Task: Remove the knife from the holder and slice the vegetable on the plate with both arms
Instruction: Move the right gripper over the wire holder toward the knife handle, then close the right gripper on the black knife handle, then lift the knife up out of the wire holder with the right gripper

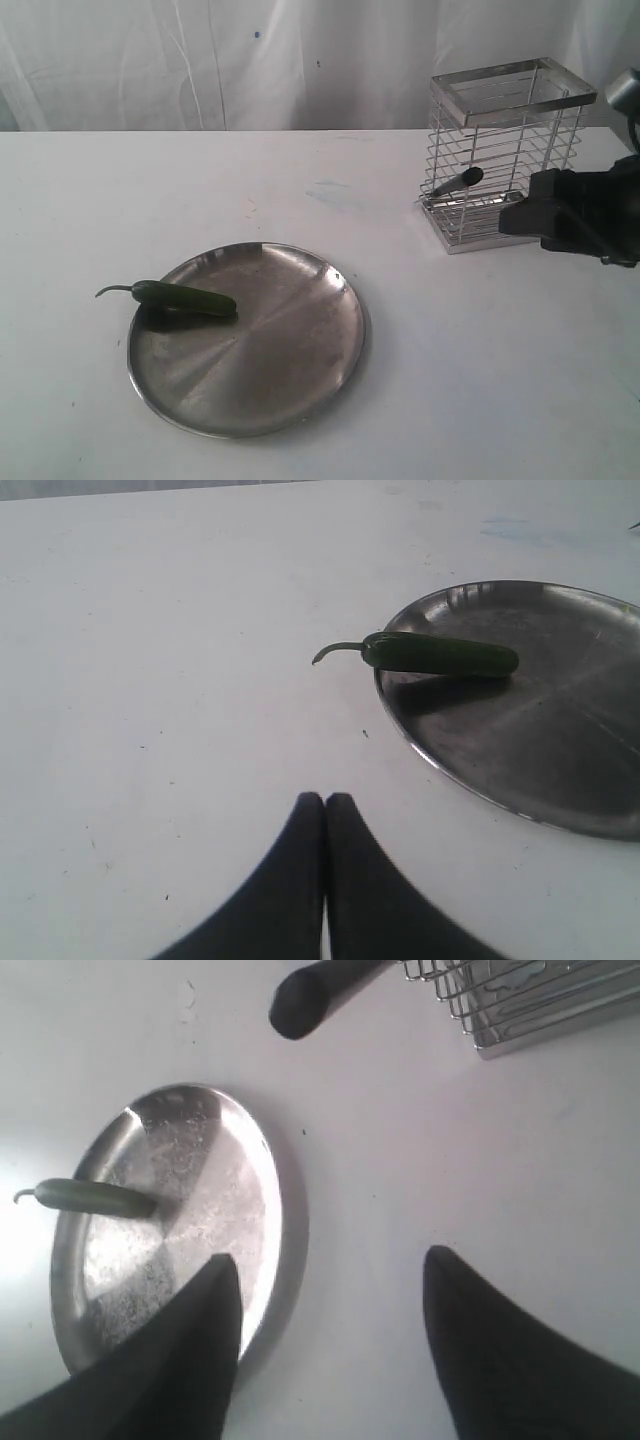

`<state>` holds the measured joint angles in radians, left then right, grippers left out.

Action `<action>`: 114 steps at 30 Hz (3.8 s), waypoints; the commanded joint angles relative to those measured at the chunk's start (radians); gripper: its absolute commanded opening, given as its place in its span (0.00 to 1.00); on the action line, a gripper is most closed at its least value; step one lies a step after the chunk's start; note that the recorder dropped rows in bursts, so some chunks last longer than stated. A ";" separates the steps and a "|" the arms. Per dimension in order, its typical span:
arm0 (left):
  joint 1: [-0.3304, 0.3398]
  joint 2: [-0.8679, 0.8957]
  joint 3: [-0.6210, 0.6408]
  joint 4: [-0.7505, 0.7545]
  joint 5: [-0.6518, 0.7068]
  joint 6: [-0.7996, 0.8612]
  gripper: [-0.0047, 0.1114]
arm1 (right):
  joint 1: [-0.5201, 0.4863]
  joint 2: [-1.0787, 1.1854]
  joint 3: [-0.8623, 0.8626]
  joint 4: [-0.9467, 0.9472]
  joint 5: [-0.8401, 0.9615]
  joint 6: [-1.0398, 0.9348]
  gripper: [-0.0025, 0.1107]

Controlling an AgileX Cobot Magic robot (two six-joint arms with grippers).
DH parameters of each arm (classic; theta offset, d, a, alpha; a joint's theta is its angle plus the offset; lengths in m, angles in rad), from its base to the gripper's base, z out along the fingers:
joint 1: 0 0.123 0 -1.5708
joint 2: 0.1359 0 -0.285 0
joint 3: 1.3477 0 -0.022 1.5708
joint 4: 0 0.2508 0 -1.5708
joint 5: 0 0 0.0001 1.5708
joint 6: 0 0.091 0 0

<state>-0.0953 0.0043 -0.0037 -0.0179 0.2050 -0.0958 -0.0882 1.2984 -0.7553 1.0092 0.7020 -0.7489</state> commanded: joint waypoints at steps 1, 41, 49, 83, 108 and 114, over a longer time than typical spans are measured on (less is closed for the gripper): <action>0.002 -0.004 0.004 -0.003 -0.004 0.000 0.04 | -0.001 0.034 -0.005 0.135 -0.009 0.038 0.48; 0.002 -0.004 0.004 -0.003 -0.004 0.000 0.04 | 0.128 0.171 -0.419 -0.345 0.004 0.075 0.48; 0.002 -0.004 0.004 -0.003 -0.004 0.000 0.04 | 0.173 0.169 -0.490 -0.513 0.093 0.280 0.48; 0.002 -0.004 0.004 -0.003 -0.004 0.000 0.04 | 0.317 0.372 -0.490 -0.826 -0.108 0.257 0.48; 0.002 -0.004 0.004 -0.003 -0.004 0.000 0.04 | 0.317 0.373 -0.490 -0.826 -0.086 0.257 0.15; 0.002 -0.004 0.004 -0.003 -0.004 0.000 0.04 | 0.317 0.336 -0.490 -0.830 -0.082 0.257 0.15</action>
<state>-0.0953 0.0043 -0.0037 -0.0179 0.2035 -0.0958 0.2290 1.6648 -1.2435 0.1742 0.6123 -0.4962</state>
